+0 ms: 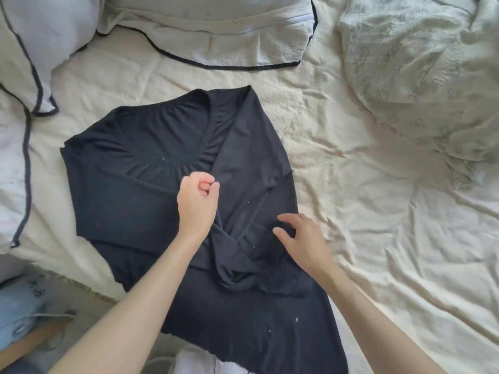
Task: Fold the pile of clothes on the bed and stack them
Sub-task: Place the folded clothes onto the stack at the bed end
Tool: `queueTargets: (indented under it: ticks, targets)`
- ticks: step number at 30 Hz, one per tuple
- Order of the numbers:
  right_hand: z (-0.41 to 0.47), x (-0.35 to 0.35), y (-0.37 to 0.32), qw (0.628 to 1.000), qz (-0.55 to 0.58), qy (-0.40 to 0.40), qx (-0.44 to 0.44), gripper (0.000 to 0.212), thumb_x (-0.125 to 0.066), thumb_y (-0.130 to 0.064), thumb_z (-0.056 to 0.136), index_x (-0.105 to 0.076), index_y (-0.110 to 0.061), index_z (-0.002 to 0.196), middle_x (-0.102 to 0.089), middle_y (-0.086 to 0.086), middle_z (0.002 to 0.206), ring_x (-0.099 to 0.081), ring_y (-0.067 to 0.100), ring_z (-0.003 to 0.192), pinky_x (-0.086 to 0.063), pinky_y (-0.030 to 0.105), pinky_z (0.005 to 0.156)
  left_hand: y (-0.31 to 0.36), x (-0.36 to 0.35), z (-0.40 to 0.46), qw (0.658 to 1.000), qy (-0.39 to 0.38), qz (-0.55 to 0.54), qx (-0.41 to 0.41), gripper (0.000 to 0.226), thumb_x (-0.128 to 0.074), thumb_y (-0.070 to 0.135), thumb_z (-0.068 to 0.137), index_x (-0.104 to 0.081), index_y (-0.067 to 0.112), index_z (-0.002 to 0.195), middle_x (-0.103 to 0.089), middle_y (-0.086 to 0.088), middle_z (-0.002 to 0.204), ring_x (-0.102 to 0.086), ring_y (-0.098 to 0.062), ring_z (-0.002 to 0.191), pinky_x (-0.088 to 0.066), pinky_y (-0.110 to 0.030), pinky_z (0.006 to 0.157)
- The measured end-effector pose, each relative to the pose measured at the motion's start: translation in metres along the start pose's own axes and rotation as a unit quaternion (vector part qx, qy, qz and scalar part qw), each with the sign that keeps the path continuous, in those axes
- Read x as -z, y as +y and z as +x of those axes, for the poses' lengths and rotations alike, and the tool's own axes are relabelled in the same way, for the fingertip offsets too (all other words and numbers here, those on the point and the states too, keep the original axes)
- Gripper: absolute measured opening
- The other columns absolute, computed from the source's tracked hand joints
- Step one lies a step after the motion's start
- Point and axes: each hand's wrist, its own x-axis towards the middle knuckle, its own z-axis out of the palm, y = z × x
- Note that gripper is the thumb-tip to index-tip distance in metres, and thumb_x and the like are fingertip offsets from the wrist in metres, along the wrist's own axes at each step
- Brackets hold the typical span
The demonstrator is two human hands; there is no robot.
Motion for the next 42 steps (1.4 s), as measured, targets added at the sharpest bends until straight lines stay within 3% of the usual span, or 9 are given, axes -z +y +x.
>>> queueTargets:
  ticks: [5,8,12,19,24,28,30,35,42]
  targets:
    - [-0.031,-0.013,0.004,0.991,-0.134,-0.017,0.023,0.044,-0.052,-0.023,0.095,-0.044,-0.016,0.138,-0.056,0.004,0.122,-0.048,0.021,0.117,-0.037,0.037,0.100,-0.036,-0.007,-0.094,0.985,-0.084,0.005,0.148,0.015,-0.063,0.027,0.087,-0.056,0.019,0.076,-0.059,0.007,0.074,-0.053,-0.002,0.069,-0.038,-0.006,0.060]
    - [-0.051,-0.020,-0.001,0.996,-0.069,0.035,0.038,0.025,-0.054,-0.012,0.093,-0.064,-0.011,0.115,-0.064,0.007,0.102,-0.056,0.025,0.100,-0.041,0.034,0.090,-0.043,-0.015,-0.128,0.974,-0.111,-0.004,0.196,0.016,-0.058,0.028,0.090,-0.056,0.022,0.075,-0.061,0.009,0.074,-0.058,-0.011,0.078,-0.040,-0.009,0.061]
    - [-0.083,-0.038,0.011,0.996,-0.067,0.033,0.057,0.019,-0.052,-0.009,0.091,-0.070,-0.010,0.086,-0.063,0.003,0.090,-0.056,0.022,0.088,-0.041,0.029,0.077,-0.045,-0.019,-0.149,0.964,-0.128,-0.037,0.229,0.021,-0.050,0.020,0.091,-0.058,0.009,0.075,-0.066,-0.013,0.087,-0.060,-0.031,0.092,-0.051,-0.038,0.083]
    - [-0.120,-0.064,0.043,0.992,-0.031,0.013,0.118,0.012,-0.062,-0.014,0.090,-0.074,-0.013,0.087,-0.051,-0.006,0.122,-0.042,0.011,0.116,-0.033,0.014,0.090,-0.046,-0.027,-0.163,0.948,-0.167,-0.078,0.257,0.025,-0.061,0.038,0.086,-0.054,0.016,0.076,-0.050,-0.004,0.074,-0.047,-0.017,0.068,-0.044,-0.028,0.067]
    - [-0.136,-0.078,0.054,0.990,0.017,-0.050,0.128,0.012,-0.062,-0.010,0.089,-0.073,-0.011,0.086,-0.058,-0.012,0.106,-0.055,0.000,0.090,-0.038,0.001,0.078,-0.058,-0.031,-0.181,0.923,-0.170,-0.166,0.304,0.016,-0.065,0.019,0.085,-0.063,0.009,0.073,-0.060,-0.007,0.077,-0.055,-0.018,0.072,-0.052,-0.031,0.080]
    - [-0.144,-0.087,0.049,0.989,0.063,-0.109,0.076,0.013,-0.059,-0.018,0.091,-0.070,-0.021,0.086,-0.061,-0.025,0.089,-0.058,-0.010,0.083,-0.042,0.005,0.075,-0.074,-0.020,-0.188,0.919,-0.180,-0.209,0.283,0.008,-0.062,0.015,0.088,-0.054,0.015,0.088,-0.049,-0.007,0.085,-0.046,-0.017,0.081,-0.043,-0.032,0.078]
    - [-0.147,-0.091,0.045,0.992,0.104,-0.063,0.040,0.012,-0.057,-0.023,0.091,-0.069,-0.024,0.087,-0.065,-0.023,0.082,-0.061,-0.005,0.082,-0.044,0.009,0.073,-0.084,-0.009,-0.191,0.919,-0.182,-0.220,0.270,0.015,-0.063,0.018,0.088,-0.051,0.018,0.097,-0.051,-0.003,0.093,-0.048,-0.015,0.087,-0.040,-0.029,0.082]
    - [-0.150,-0.104,0.023,0.980,0.188,0.004,-0.061,0.025,-0.054,-0.034,0.094,-0.059,-0.021,0.114,-0.062,-0.007,0.109,-0.058,0.008,0.098,-0.044,0.025,0.089,-0.115,0.030,-0.204,0.931,-0.197,-0.192,0.239,0.018,-0.070,0.014,0.084,-0.056,0.018,0.094,-0.063,-0.002,0.102,-0.059,-0.017,0.101,-0.045,-0.025,0.087]
    - [-0.147,-0.144,-0.021,0.885,0.381,-0.106,-0.244,0.033,-0.054,-0.034,0.095,-0.061,-0.007,0.112,-0.062,0.016,0.120,-0.061,0.028,0.110,-0.051,0.035,0.093,-0.141,0.062,-0.203,0.940,-0.178,-0.174,0.233,0.014,-0.058,0.038,0.091,-0.058,0.025,0.092,-0.062,0.006,0.097,-0.057,-0.007,0.092,-0.044,-0.022,0.071]
